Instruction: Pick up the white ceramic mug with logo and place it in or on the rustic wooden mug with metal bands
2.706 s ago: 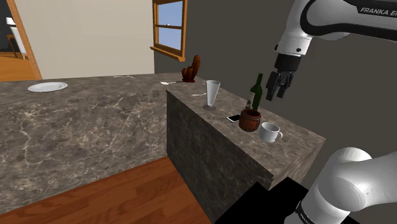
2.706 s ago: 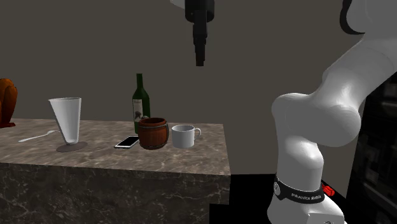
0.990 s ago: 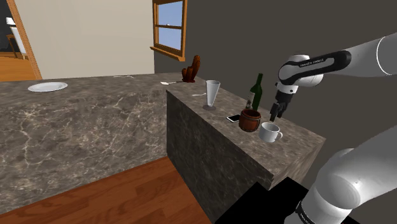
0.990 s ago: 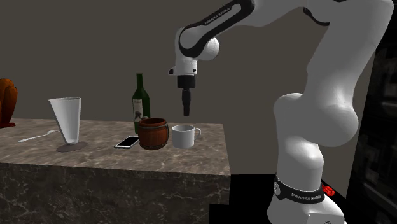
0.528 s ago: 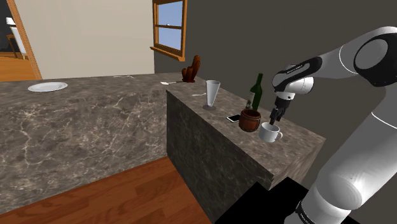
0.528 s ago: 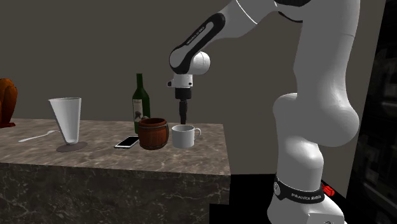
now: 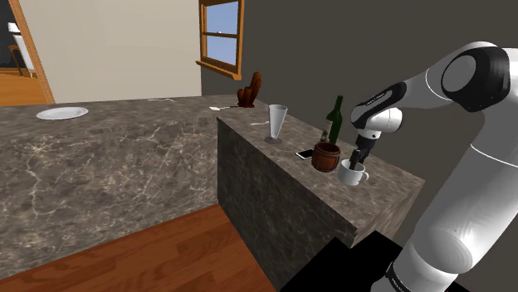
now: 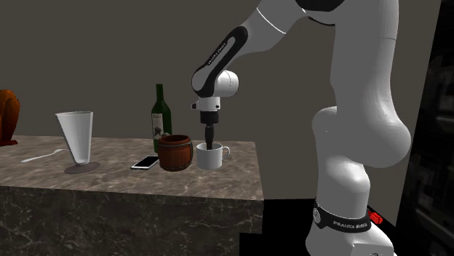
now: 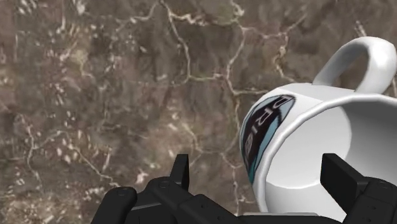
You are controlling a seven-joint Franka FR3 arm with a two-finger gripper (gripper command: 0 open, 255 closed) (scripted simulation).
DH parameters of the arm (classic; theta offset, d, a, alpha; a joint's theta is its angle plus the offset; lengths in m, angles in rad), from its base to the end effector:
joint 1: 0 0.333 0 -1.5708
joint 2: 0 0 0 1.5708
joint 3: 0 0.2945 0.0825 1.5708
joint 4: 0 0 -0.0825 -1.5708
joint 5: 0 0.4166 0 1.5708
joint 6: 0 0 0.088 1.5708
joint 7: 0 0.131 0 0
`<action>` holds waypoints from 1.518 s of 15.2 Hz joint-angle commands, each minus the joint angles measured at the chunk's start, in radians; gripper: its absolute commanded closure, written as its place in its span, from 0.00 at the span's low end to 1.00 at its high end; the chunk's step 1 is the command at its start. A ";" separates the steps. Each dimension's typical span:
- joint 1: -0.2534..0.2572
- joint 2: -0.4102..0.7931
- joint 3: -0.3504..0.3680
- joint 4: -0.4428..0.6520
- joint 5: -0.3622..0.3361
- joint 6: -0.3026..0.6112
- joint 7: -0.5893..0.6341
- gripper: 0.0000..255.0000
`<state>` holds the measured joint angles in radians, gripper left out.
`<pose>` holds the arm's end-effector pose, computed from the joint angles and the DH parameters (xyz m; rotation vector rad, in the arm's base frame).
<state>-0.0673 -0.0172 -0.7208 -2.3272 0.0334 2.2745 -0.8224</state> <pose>0.3710 -0.3700 0.2729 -3.0875 -0.0193 0.0022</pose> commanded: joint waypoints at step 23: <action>-0.001 -0.061 0.006 0.029 -0.051 -0.074 0.040 1.00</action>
<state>-0.0691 -0.0693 -0.7167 -2.3042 -0.0100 2.2135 -0.7898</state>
